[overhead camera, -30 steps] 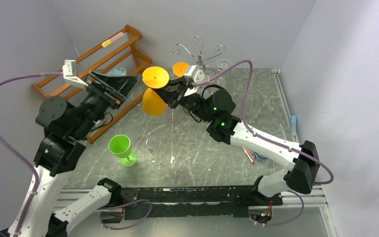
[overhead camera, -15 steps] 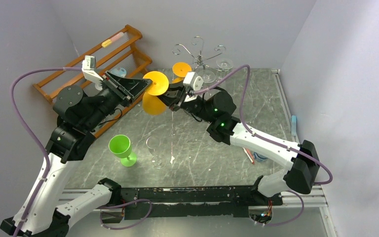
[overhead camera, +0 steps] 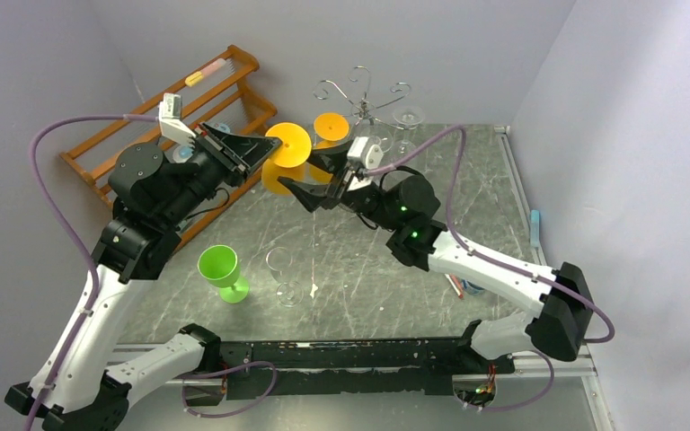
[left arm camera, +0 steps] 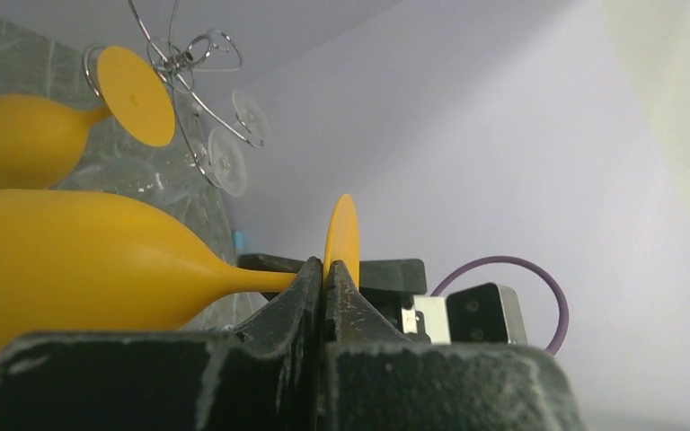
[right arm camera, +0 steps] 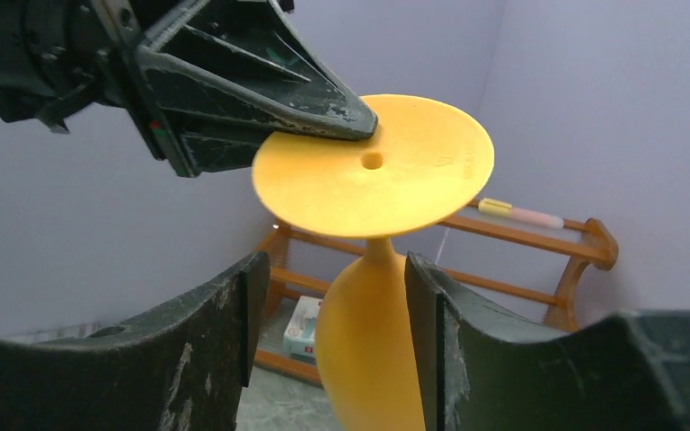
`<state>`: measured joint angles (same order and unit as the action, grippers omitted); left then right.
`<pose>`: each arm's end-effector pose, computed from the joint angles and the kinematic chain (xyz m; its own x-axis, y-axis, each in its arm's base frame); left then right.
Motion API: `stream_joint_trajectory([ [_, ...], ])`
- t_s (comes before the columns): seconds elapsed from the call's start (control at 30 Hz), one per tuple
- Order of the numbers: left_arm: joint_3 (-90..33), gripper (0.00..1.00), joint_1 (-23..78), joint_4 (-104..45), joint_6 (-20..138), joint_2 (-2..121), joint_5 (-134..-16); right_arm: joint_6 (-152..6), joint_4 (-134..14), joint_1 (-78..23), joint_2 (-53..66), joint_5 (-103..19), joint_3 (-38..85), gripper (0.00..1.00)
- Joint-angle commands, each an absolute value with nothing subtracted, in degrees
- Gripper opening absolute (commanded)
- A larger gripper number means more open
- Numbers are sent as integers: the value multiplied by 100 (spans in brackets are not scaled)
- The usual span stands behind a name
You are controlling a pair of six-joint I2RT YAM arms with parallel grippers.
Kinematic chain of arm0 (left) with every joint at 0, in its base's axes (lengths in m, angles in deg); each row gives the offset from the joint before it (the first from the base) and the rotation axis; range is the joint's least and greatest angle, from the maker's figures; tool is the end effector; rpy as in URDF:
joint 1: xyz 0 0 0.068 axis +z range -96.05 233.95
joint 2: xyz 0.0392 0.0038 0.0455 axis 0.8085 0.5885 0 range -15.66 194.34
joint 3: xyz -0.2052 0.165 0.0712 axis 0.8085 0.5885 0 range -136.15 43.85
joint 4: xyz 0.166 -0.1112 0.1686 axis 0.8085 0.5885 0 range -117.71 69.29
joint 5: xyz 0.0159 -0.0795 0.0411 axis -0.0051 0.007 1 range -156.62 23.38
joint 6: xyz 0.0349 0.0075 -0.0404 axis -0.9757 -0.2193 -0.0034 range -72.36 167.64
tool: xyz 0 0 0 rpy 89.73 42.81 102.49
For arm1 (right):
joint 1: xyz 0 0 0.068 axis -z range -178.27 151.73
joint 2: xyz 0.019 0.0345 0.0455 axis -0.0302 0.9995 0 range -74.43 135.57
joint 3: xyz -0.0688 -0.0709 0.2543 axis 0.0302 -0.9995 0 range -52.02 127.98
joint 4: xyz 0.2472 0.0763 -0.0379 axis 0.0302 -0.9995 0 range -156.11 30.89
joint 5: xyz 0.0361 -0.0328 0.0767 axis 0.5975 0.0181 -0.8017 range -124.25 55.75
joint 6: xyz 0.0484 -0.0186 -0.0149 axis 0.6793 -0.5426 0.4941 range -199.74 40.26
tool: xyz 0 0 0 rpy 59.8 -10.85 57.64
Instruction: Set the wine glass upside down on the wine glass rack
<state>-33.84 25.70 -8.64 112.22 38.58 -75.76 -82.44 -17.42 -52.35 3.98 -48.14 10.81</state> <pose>0.1518 -0.0880 0.4885 -0.5191 -0.7333 -0.4391 0.3214 0.3085 -0.8953 0.1788 0.2614 0.4119 0.3010 0.3375 -0.8919 -0.8994 0.4114 -0.1478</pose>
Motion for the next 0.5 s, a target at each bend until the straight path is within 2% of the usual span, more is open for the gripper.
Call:
stream_joint_trajectory([
  [0.0, -3704, 5, 2549, -969, 11022, 3881, -7143, -8104, -1734, -5240, -51, -4656, 893, 61],
  [0.23, -3934, 5, 2550, -717, 10526, 4065, -6276, -7842, -2123, -5227, -907, -4022, 496, 61],
  [0.47, -4101, 5, 2611, -789, 10193, 4558, -6169, -7261, -2892, -5226, -1698, -2888, 480, 60],
])
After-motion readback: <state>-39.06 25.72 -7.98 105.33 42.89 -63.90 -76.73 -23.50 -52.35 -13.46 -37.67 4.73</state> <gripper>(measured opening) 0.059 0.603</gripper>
